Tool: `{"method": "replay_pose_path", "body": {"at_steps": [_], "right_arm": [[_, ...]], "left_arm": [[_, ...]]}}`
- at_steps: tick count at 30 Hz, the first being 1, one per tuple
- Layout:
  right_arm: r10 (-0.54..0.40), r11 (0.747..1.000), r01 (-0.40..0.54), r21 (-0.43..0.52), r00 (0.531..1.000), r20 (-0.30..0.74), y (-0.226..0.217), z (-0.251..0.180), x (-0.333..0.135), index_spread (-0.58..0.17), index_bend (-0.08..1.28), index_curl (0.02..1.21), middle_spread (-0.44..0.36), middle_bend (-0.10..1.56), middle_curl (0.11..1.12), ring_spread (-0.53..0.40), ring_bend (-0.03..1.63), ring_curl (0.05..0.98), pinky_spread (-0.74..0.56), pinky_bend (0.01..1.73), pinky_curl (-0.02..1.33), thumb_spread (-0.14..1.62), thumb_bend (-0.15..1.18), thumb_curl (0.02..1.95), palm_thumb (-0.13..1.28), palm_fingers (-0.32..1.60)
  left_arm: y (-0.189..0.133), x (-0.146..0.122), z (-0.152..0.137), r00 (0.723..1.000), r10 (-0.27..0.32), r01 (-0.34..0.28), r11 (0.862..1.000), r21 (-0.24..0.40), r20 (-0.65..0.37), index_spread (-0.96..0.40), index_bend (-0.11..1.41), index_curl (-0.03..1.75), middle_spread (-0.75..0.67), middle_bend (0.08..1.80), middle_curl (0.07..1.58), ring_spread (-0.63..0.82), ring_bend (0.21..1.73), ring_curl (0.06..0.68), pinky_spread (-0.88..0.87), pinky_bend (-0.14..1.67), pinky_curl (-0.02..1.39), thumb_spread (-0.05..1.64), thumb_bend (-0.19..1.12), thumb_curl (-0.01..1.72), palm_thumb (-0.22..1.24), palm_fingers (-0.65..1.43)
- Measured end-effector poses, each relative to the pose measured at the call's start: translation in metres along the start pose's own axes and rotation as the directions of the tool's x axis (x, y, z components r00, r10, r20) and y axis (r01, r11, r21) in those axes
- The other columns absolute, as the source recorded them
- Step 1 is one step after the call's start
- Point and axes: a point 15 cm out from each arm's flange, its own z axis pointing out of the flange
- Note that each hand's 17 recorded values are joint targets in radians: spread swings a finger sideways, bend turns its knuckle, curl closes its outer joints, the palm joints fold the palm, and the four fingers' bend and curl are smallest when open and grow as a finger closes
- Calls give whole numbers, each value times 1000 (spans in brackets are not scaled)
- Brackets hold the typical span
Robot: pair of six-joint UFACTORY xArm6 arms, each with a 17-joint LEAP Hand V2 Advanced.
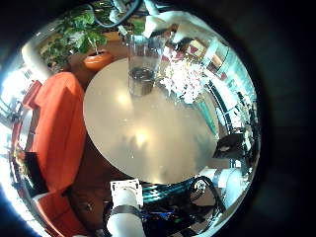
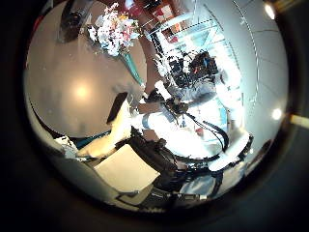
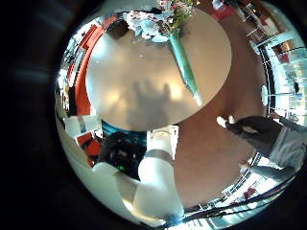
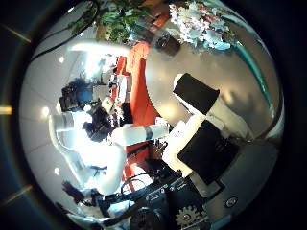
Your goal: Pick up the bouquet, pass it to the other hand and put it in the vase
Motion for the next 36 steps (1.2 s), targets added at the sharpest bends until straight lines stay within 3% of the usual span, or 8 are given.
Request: {"method": "replay_pose_path", "body": {"at_steps": [11, 19, 24, 27, 31, 33, 36], "right_arm": [[54, 999, -54, -5, 999, 5, -2, 5, 8, -415, 191, 393, -75, 395, 382, -56, 728, 79, 340, 565, -5, 1171, -18, 431, 670, 610], [131, 991, -131, -2, 991, 8, -5, 3, 20, -410, 185, 390, -76, 389, 379, -57, 761, 84, 311, 593, -3, 1171, -18, 432, 669, 634], [200, 980, -199, -22, 980, 10, -34, -8, 44, -373, 155, 370, -52, 414, 388, -76, 828, 104, 268, 628, -3, 1155, -28, 427, 640, 642], [270, 960, -271, -70, 963, -16, -51, -16, 74, -326, 141, 351, -45, 430, 395, -82, 872, 119, 249, 653, -4, 1142, -30, 422, 606, 594], [391, 906, -398, -146, 918, -74, -64, -14, 120, -285, 151, 332, -36, 442, 403, -90, 913, 136, 234, 681, -4, 1129, -29, 415, 572, 535], [433, 880, -441, -175, 897, -85, -67, -5, 133, -272, 157, 326, -32, 451, 408, -95, 925, 142, 227, 697, -2, 1129, -26, 411, 564, 520], [463, 862, -477, -174, 879, -114, -71, 7, 153, -258, 166, 323, -37, 471, 417, -109, 950, 151, 212, 710, -5, 1127, -24, 409, 554, 517]], "left_arm": [[0, 0, 3, 1000, -3, 3, 1000, -11, -6, 85, 179, 358, 360, 199, 349, 502, 487, 183, 500, 187, 279, 994, -27, 400, 487, 216], [1, 10, 13, 999, 44, -46, 998, -51, -30, 82, 182, 360, 359, 199, 350, 499, 486, 180, 499, 186, 277, 997, -26, 400, 489, 219], [2, 15, 15, 997, 69, -71, 995, -71, -39, 81, 182, 362, 358, 199, 351, 498, 483, 178, 499, 185, 275, 1001, -26, 399, 492, 221], [3, 18, 15, 995, 86, -89, 993, -79, -43, 80, 181, 363, 357, 199, 351, 498, 483, 178, 499, 185, 274, 1002, -27, 398, 492, 222], [4, 24, 15, 992, 117, -121, 988, -99, -46, 80, 180, 363, 359, 202, 355, 497, 484, 178, 499, 184, 272, 1002, -27, 397, 493, 224], [4, 24, 16, 991, 127, -132, 983, -127, -40, 80, 180, 363, 360, 202, 356, 497, 484, 179, 499, 185, 271, 1002, -27, 396, 493, 224], [3, 20, 18, 991, 135, -136, 974, -181, -18, 80, 180, 363, 358, 199, 355, 505, 484, 178, 499, 185, 270, 1003, -26, 397, 496, 220]]}}
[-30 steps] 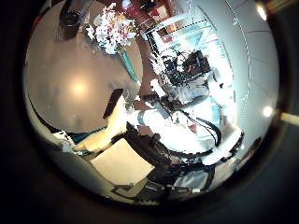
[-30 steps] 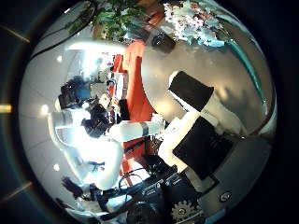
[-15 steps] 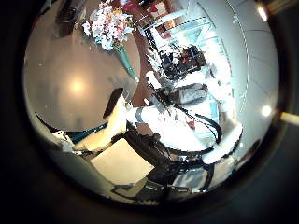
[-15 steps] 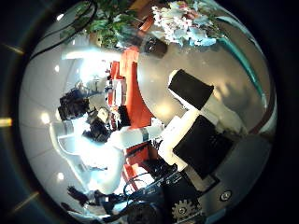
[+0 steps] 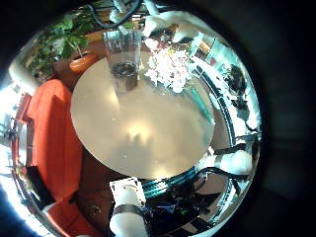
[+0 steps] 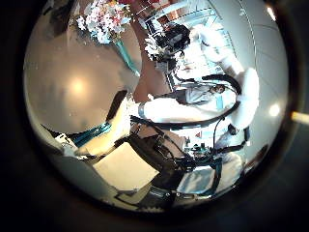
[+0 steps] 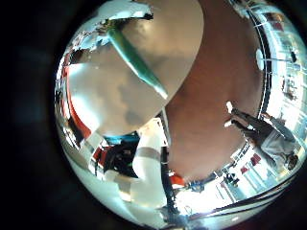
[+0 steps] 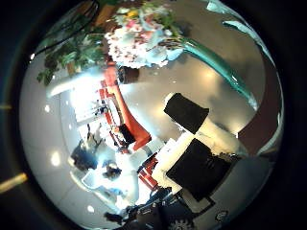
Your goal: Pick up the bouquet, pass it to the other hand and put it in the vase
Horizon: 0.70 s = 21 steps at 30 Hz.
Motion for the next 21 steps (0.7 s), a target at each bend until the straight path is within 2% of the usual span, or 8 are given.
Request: {"method": "replay_pose_path", "body": {"at_steps": [3, 7, 12, 21], "right_arm": [[43, 999, -43, 6, 998, -40, -15, 11, 17, -246, 169, 322, -46, 489, 427, -127, 973, 163, 182, 737, -2, 1125, -29, 406, 539, 523], [74, 996, -78, -53, 995, -60, -16, 44, 34, -234, 181, 331, -62, 509, 441, -151, 1001, 180, 144, 749, -6, 1120, -25, 403, 527, 524], [88, 992, -95, -82, 993, -79, -14, 69, 46, -231, 187, 345, -73, 529, 458, -169, 1017, 195, 107, 769, -6, 1117, -22, 402, 529, 517], [119, 987, -132, -87, 983, -138, -12, 102, 62, -235, 195, 378, -96, 557, 486, -188, 1034, 219, 59, 800, -7, 1102, -23, 404, 533, 508]], "left_arm": [[-3, -2, 2, 1000, 3, -3, 999, -41, 17, 82, 179, 364, 359, 200, 355, 511, 484, 178, 500, 183, 268, 1005, -26, 397, 497, 211], [-9, 0, 3, 1000, 12, -10, 998, -69, 16, 84, 180, 363, 360, 198, 355, 513, 484, 179, 501, 186, 267, 1007, -27, 397, 498, 208], [-11, -9, 4, 998, 11, -5, 995, -101, 59, 84, 179, 363, 367, 199, 354, 510, 480, 180, 501, 187, 267, 1011, -27, 394, 494, 206], [-17, -9, 4, 997, 13, -5, 994, -107, 73, 85, 178, 360, 374, 199, 354, 510, 475, 180, 501, 187, 268, 1021, -26, 394, 490, 205]]}}
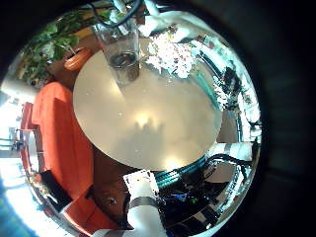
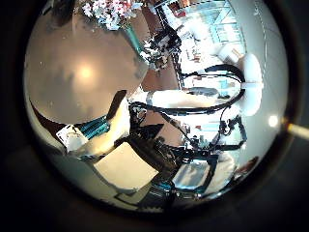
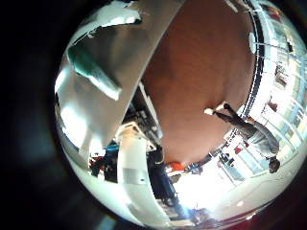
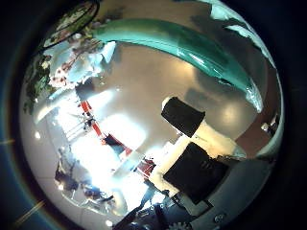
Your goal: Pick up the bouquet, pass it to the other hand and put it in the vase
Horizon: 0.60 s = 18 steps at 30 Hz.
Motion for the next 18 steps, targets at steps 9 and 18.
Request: {"method": "replay_pose_path", "body": {"at_steps": [9, 18], "right_arm": [[-10, 1000, 10, -1, 1000, -23, -7, 9, -2, -239, 193, 404, -104, 575, 509, -199, 1046, 240, 30, 816, -7, 1093, -23, 402, 539, 497], [-15, 1000, 13, -27, 999, -49, -13, 33, -4, -273, 213, 440, -136, 599, 537, -221, 1057, 260, -10, 825, -8, 1079, -22, 405, 544, 531]], "left_arm": [[-1, 0, -1, 1000, -2, 2, 1000, 1, 1, 85, 181, 361, 372, 198, 354, 512, 474, 182, 503, 185, 266, 1024, -26, 393, 493, 201], [-3, -2, 1, 1000, -11, 11, 1000, -7, -1, 91, 181, 363, 372, 197, 350, 512, 475, 184, 503, 186, 266, 1024, -26, 391, 494, 200]]}}
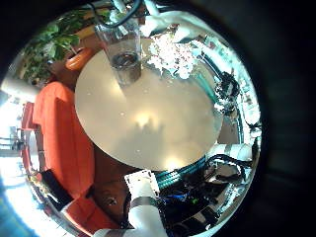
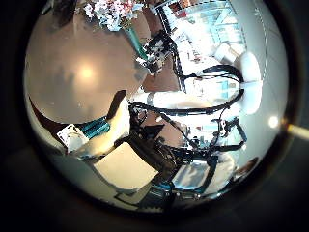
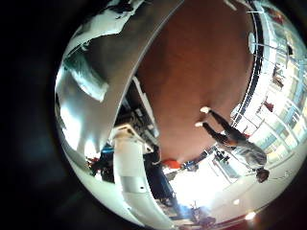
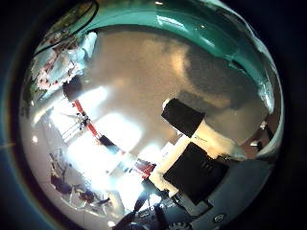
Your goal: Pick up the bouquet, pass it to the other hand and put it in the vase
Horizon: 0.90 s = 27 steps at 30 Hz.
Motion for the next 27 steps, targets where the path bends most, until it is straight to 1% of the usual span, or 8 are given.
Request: {"method": "replay_pose_path", "body": {"at_steps": [4, 8, 11, 13, 15, 17, 19, 27], "right_arm": [[-1, 1000, 1, -9, 1000, -6, -2, 4, -4, -306, 194, 452, -172, 618, 560, -261, 1119, 290, -112, 909, 6, 1071, -15, 412, 575, 655], [-3, 1000, 4, 13, 1000, -12, -8, 2, -6, -394, 220, 489, -233, 669, 608, -283, 1204, 332, -343, 1111, 68, 1060, 1, 427, 650, 1024], [0, 997, 2, 81, 1000, -18, -19, -9, -7, -449, 368, 600, -262, 774, 686, -275, 1253, 390, -364, 1251, 160, 1049, 18, 451, 754, 1232], [1, 988, 2, 153, 1000, -21, -29, -22, -7, -467, 554, 694, -264, 886, 745, -258, 1283, 421, -324, 1349, 211, 1037, 46, 482, 847, 1321], [2, 967, 4, 256, 1000, -24, -44, -42, -7, -462, 725, 774, -255, 993, 793, -246, 1320, 449, -287, 1397, 246, 1025, 56, 507, 905, 1325], [6, 918, 5, 397, 1000, -27, -56, -69, -5, -445, 841, 836, -241, 1088, 827, -235, 1359, 476, -263, 1429, 272, 1026, 72, 533, 964, 1297], [13, 877, 0, 480, 1000, -25, -48, -77, -1, -421, 922, 882, -223, 1154, 846, -223, 1391, 500, -241, 1461, 297, 1020, 90, 561, 1021, 1262], [18, 823, -6, 567, 1000, -16, 10, -151, 0, -342, 1056, 955, -172, 1282, 858, -191, 1474, 569, -199, 1509, 368, 982, 71, 644, 1091, 1178]], "left_arm": [[1, -2, 0, 1000, -3, 3, 1000, 0, 5, 92, 178, 362, 373, 199, 350, 514, 473, 183, 503, 187, 267, 1024, -26, 390, 494, 198], [0, -2, 0, 1000, -5, 5, 1000, 1, 3, 93, 178, 361, 373, 199, 350, 514, 473, 183, 502, 185, 267, 1024, -26, 390, 494, 197], [0, -3, 0, 1000, -9, 9, 1000, -1, 4, 93, 179, 361, 373, 199, 351, 515, 473, 182, 501, 185, 268, 1024, -26, 390, 494, 197], [-1, -3, 1, 1000, -10, 10, 1000, -1, 4, 93, 177, 360, 373, 200, 351, 515, 474, 183, 500, 186, 269, 1024, -26, 389, 494, 196], [-1, -4, 1, 1000, -12, 12, 1000, -3, 3, 93, 178, 359, 372, 198, 352, 518, 475, 183, 500, 186, 269, 1024, -26, 389, 494, 195], [0, -4, 2, 1000, -13, 13, 1000, -6, 2, 93, 178, 359, 371, 198, 352, 521, 475, 183, 500, 186, 270, 1024, -26, 389, 494, 195], [2, -5, 3, 1000, -14, 14, 1000, -9, 4, 93, 180, 359, 371, 197, 352, 522, 477, 183, 500, 184, 269, 1024, -26, 389, 494, 193], [3, -4, 0, 1000, -15, 15, 1000, 11, 7, 93, 181, 360, 372, 196, 351, 524, 479, 184, 501, 186, 268, 1024, -26, 389, 494, 191]]}}
